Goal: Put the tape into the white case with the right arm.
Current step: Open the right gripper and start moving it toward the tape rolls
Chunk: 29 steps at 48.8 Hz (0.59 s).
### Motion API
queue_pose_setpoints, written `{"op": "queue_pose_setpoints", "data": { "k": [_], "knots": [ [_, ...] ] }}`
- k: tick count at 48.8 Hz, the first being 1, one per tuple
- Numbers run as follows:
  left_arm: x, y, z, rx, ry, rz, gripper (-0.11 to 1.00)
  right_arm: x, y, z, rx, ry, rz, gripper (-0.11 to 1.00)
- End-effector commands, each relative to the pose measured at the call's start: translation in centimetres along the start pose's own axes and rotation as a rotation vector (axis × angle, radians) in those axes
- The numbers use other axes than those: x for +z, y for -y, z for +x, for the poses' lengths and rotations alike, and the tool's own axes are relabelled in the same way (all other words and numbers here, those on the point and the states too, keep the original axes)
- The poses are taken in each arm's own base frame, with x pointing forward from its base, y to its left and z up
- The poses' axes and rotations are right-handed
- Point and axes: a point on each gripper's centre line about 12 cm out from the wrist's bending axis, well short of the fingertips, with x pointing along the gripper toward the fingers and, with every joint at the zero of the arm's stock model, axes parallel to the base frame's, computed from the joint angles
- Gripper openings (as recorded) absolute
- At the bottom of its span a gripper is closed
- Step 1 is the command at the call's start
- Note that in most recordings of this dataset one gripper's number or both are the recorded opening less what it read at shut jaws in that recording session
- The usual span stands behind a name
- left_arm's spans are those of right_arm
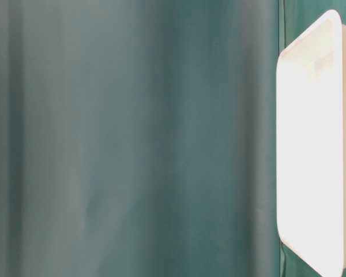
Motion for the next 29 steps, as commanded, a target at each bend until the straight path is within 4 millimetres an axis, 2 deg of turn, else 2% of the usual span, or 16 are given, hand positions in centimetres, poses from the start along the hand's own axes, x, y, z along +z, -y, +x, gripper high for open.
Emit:
{"op": "queue_pose_setpoints", "data": {
  "k": [1, 3, 8, 13, 19, 29],
  "knots": [
    [0.0, 0.0, -0.4, 0.001, 0.012, -0.009, 0.24, 0.2, -0.1, 0.1, 0.006, 0.009, 0.013, 0.24],
    [-0.4, 0.0, -0.7, 0.001, 0.009, -0.012, 0.21, -0.3, -0.1, 0.0, 0.007, 0.0, 0.01, 0.22],
    [-1.1, 0.0, -1.6, 0.0, 0.011, -0.023, 0.03, -0.9, -0.1, -0.8, 0.008, 0.0, 0.005, 0.02],
    [-2.1, 0.0, -2.5, 0.0, 0.005, -0.021, 0.0, -1.6, -0.2, -1.6, 0.011, -0.003, -0.005, -0.08],
    [-3.5, 0.0, -3.5, -0.001, -0.038, -0.017, 0.0, -2.7, -0.2, -2.5, 0.015, -0.02, -0.018, -0.1],
    [-5.8, 0.0, -4.9, -0.003, -0.149, -0.021, 0.0, -5.5, -0.2, -3.2, 0.014, -0.138, -0.014, -0.1]
  ]
}}
